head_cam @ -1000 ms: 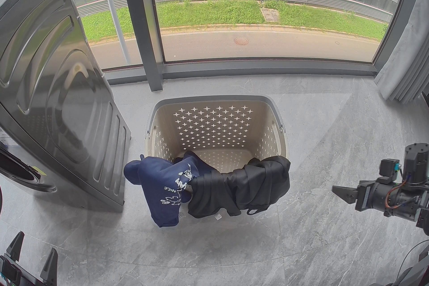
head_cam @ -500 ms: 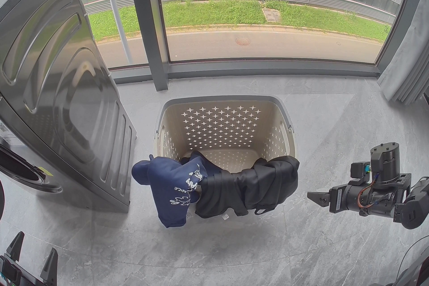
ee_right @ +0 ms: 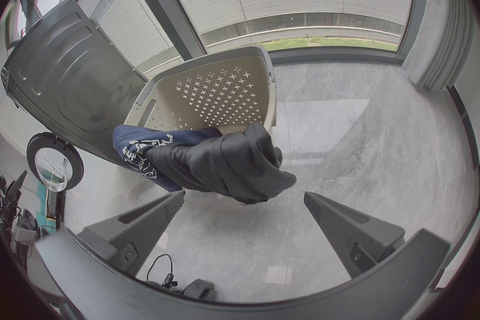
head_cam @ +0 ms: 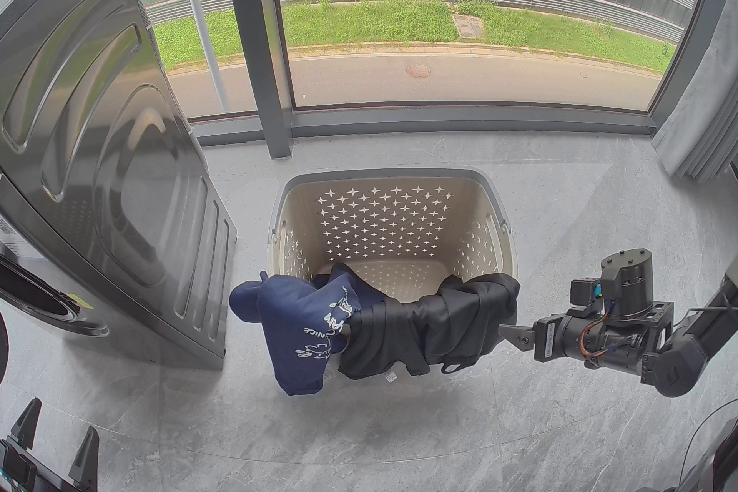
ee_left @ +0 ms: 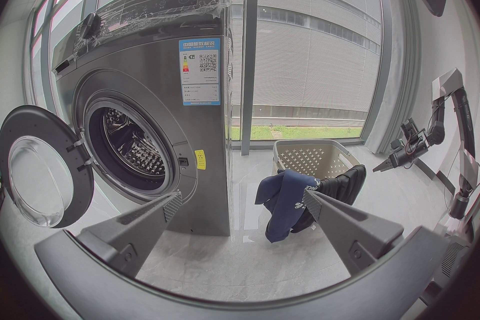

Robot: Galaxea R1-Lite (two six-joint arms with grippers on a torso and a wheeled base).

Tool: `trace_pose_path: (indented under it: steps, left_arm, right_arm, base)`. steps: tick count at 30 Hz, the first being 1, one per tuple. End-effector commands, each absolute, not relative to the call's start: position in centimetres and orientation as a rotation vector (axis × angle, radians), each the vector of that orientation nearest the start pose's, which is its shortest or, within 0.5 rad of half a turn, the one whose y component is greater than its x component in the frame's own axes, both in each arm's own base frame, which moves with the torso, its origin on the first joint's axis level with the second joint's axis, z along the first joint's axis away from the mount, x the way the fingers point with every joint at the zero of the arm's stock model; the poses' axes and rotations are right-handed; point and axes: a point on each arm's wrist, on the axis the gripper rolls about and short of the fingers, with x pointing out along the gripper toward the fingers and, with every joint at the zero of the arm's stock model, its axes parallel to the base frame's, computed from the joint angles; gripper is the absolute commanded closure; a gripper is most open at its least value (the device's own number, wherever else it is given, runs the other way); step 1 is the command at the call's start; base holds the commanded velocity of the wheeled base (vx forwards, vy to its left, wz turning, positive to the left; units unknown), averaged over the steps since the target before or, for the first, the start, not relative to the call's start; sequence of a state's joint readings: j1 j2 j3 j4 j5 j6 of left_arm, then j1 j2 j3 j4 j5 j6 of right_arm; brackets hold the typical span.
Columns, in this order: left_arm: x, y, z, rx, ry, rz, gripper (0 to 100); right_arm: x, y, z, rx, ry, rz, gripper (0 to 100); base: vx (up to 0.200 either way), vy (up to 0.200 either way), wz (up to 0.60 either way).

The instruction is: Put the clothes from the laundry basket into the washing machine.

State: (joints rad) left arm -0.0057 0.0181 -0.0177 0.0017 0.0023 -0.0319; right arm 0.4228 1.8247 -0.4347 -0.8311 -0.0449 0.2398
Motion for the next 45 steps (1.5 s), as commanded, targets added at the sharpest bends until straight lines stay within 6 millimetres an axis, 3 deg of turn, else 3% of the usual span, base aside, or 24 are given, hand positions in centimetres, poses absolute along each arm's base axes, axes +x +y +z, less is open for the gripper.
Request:
trace_pose_path:
  steps: [1, 19, 38, 39, 45]
  left_arm:
    - [-2.3, 0.0, 7.6, -0.032, 0.005, -0.003, 0]
    - [-2.3, 0.0, 7.6, -0.032, 0.005, -0.003, 0]
    - [-2.3, 0.0, 7.6, -0.034, 0.005, -0.003, 0]
    - [-2.3, 0.0, 7.6, -0.034, 0.005, -0.003, 0]
    - [-2.3, 0.0, 7.6, -0.034, 0.005, -0.003, 0]
  right_arm:
    - [25.5, 12.1, 5.5, 0.084, 0.621, 0.311, 0]
    - [28.7, 14.4, 2.7, 0.079, 0.642, 0.283, 0]
    - [31.6, 15.6, 1.6, 0.115, 0.618, 0.270, 0]
    - [31.6, 15.6, 1.6, 0.119, 0.618, 0.271, 100]
    - [31.6, 15.9, 1.7, 0.131, 0.615, 0.274, 100]
  base:
    - [0.000, 0.000, 0.00]
    - [0.000, 0.000, 0.00]
    - [0.000, 0.000, 0.00]
    - [0.000, 0.000, 0.00]
    - [0.000, 0.000, 0.00]
